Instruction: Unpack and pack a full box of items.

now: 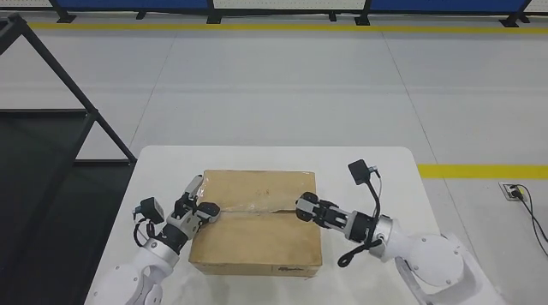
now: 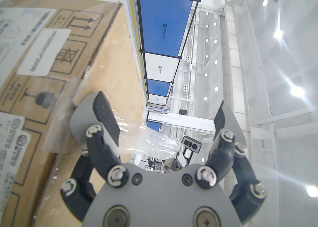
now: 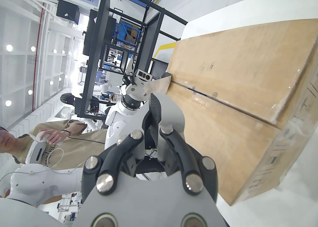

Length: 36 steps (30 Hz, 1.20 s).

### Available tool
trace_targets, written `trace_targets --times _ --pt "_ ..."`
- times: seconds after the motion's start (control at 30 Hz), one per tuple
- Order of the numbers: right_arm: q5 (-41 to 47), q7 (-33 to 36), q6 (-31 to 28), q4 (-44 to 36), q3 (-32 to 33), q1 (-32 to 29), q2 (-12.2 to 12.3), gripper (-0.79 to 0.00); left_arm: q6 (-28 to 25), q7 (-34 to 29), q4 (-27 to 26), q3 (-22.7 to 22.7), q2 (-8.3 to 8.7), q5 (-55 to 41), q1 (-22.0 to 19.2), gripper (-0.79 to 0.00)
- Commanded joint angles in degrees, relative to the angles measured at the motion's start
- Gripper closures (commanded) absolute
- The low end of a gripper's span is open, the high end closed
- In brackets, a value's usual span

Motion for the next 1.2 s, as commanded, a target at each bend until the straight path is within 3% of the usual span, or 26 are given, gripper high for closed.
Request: trace_targets --times 0.0,1.17 --pt "-0.2 0.0 0.3 0.1 0.1 -0.1 0.0 0.0 0.1 0.1 0.0 0.0 -0.01 -0.1 0.0 -0.785" --pt "-3.9 3.2 16.8 5.2 -2.1 3.5 -0.2 0.0 0.0 0.1 -0.3 0.3 -0.05 -0.1 -0.2 -0.785"
